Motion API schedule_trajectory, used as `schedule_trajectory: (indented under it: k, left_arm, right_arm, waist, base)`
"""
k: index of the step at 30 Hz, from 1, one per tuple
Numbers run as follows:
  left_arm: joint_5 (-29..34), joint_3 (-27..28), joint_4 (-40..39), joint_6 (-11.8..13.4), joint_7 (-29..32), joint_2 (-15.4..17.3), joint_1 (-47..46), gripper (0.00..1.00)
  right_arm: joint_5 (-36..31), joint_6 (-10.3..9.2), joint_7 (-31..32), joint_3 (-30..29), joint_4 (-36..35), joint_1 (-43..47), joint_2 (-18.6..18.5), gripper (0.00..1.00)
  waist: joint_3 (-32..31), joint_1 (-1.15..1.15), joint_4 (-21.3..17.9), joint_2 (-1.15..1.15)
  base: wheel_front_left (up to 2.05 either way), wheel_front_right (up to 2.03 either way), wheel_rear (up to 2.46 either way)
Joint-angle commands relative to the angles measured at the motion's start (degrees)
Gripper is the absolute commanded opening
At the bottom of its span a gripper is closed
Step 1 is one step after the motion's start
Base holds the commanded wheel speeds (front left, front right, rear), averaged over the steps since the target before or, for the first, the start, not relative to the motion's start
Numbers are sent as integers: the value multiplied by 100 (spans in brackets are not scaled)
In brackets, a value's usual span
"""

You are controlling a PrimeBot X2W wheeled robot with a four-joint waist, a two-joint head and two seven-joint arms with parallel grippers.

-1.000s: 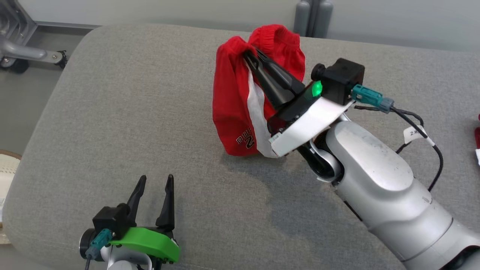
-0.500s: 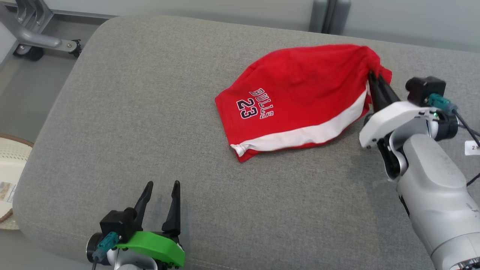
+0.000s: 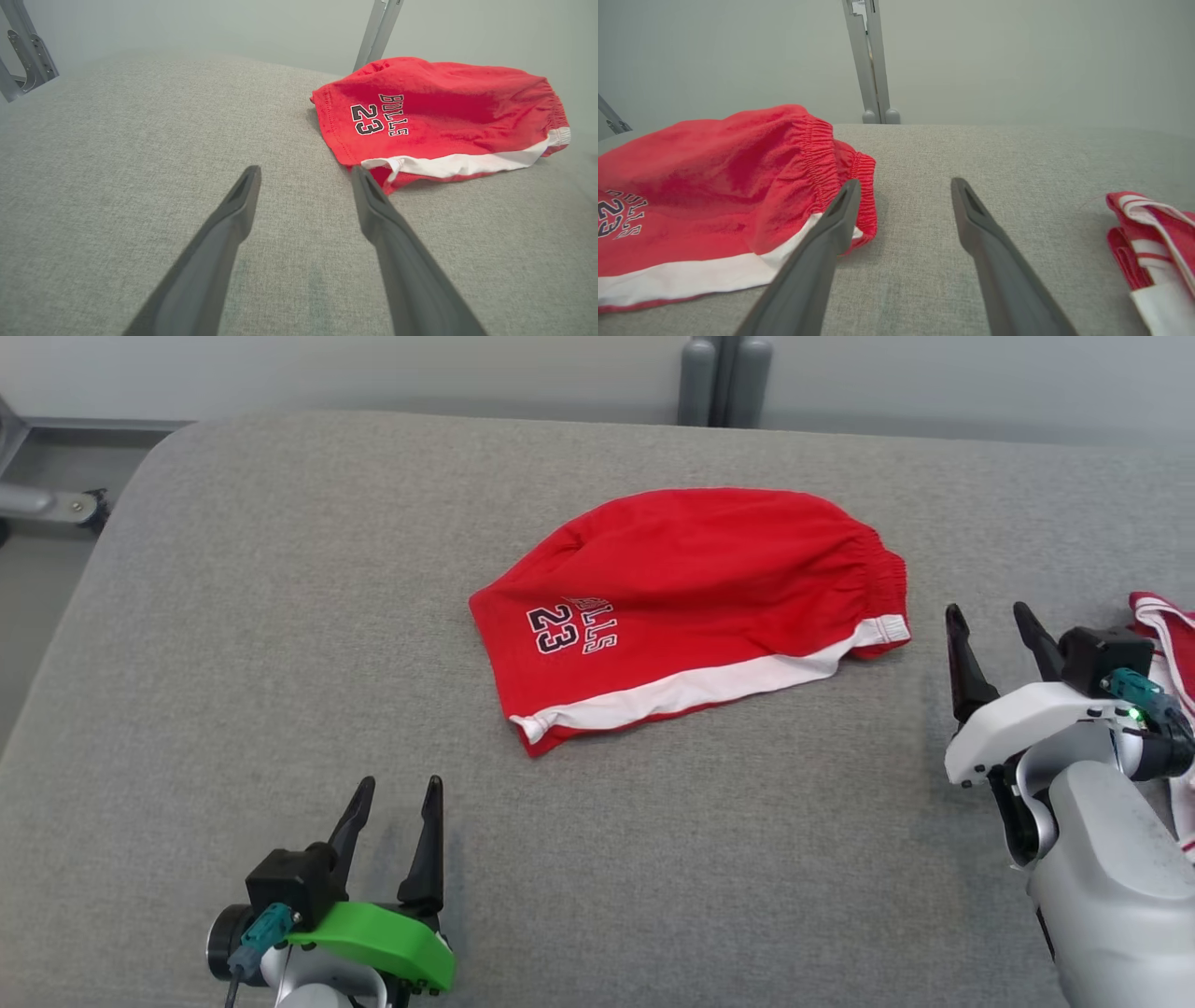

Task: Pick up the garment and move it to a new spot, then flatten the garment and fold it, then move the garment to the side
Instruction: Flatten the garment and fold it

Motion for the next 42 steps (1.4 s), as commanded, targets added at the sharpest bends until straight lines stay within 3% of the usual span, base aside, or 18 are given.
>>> schedule_trajectory:
  k: [1, 11, 20, 30, 31, 33, 39, 42]
  left_arm:
    - [41, 54, 37, -4, -13, 14, -45, 100]
    - [-118, 132, 337, -21, -13, 13, -337, 100]
    - [-633, 5, 1031, -39, -13, 17, -626, 100]
    - [-776, 116, 1585, -30, -13, 18, -841, 100]
    - [-718, 131, 1645, -33, -13, 18, -866, 80]
    - [-525, 138, 1718, -40, -13, 17, -925, 0]
    - [-168, 68, 1902, -54, -13, 41, -957, 0]
    - [-138, -136, 1854, -51, -13, 242, -852, 0]
  right_arm:
    - [-79, -3, -16, -98, -308, 226, 43, 100]
    - [-199, -3, -16, -177, -1670, 1027, 261, 100]
    - [-206, -3, -16, -272, -1989, 1280, 353, 100]
    - [-196, -3, -16, -238, -2067, 1197, 367, 100]
    - [-193, -3, -16, -228, -2072, 1185, 374, 100]
    - [-180, -3, -16, -219, -2086, 1161, 378, 100]
    - [-153, -3, -16, -292, -2043, 1255, 420, 100]
    - [-113, -3, -16, -357, -2001, 1375, 468, 100]
  waist:
    - [-212, 0, -372, 0]
    - [-170, 0, -1128, 0]
    - [59, 0, -1682, 0]
    - [166, 0, -1826, 0]
    - [175, 0, -1826, 0]
    - [188, 0, -1821, 0]
    - [89, 0, -1715, 0]
    - [-22, 0, -1590, 0]
  base:
    - [0, 0, 0]
    - [0, 0, 0]
    - [0, 0, 0]
    - [0, 0, 0]
    - [0, 0, 0]
    - [0, 0, 0]
    - [0, 0, 0]
    - [0, 0, 0]
